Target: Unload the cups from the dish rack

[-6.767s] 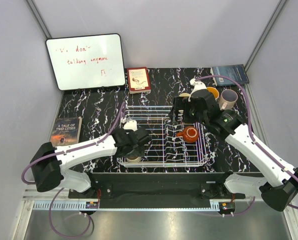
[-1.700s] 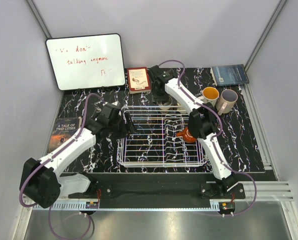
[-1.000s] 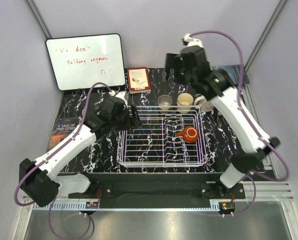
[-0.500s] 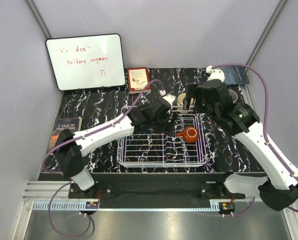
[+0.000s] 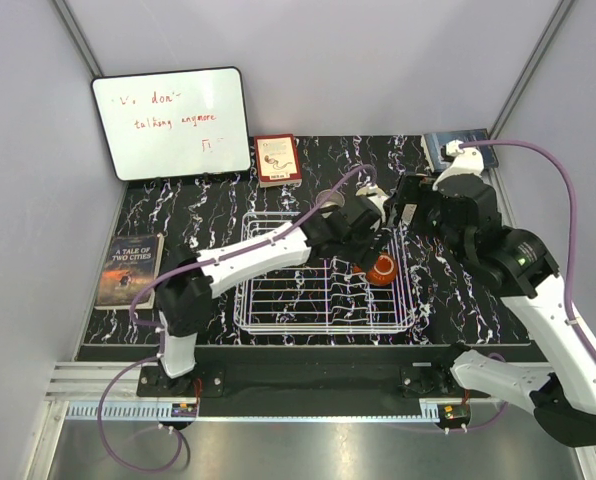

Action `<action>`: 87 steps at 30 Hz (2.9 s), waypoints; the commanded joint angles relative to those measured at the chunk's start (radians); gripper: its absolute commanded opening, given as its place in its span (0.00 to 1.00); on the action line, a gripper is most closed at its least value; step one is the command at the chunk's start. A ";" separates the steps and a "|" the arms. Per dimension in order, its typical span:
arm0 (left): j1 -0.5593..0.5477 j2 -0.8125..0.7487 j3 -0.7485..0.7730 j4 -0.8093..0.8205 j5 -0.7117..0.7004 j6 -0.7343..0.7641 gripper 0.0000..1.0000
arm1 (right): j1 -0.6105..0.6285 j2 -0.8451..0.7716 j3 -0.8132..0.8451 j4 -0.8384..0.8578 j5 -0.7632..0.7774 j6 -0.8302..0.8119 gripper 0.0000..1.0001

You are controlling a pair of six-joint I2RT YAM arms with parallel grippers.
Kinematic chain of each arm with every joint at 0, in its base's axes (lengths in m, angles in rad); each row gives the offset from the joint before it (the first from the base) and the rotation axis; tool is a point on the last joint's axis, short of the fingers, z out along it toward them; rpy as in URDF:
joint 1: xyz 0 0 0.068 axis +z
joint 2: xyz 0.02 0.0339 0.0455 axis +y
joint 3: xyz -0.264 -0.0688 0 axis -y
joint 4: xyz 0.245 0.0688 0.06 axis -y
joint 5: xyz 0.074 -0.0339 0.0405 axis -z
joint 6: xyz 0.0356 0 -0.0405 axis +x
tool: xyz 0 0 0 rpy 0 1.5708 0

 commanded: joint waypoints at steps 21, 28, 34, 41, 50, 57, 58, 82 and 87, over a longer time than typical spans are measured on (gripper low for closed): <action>-0.085 0.285 0.290 -0.015 -0.077 0.147 0.91 | 0.000 -0.025 -0.002 -0.076 -0.026 0.010 0.98; -0.059 0.355 0.326 -0.012 0.007 0.150 0.91 | 0.000 -0.030 0.036 -0.084 -0.031 0.015 0.98; -0.037 0.397 0.339 0.002 0.058 0.138 0.91 | 0.000 -0.022 0.088 -0.085 -0.046 0.015 0.98; -0.036 0.426 0.346 0.003 0.089 0.130 0.78 | 0.000 -0.008 0.093 -0.087 -0.046 0.007 0.98; -0.036 0.343 0.264 0.008 0.093 0.086 0.00 | 0.000 -0.014 0.081 -0.070 -0.043 0.012 0.98; -0.036 0.237 0.211 0.036 0.094 0.064 0.00 | 0.000 -0.021 0.079 -0.053 -0.053 0.018 0.98; -0.036 0.228 0.208 0.037 0.090 0.063 0.00 | -0.001 -0.022 0.079 -0.051 -0.053 0.016 0.98; -0.031 -0.005 0.157 0.063 0.052 -0.008 0.00 | 0.000 -0.076 0.039 -0.042 -0.030 0.030 0.97; -0.021 -0.129 0.051 0.069 0.020 -0.035 0.00 | -0.001 -0.083 0.015 -0.028 -0.026 0.027 0.97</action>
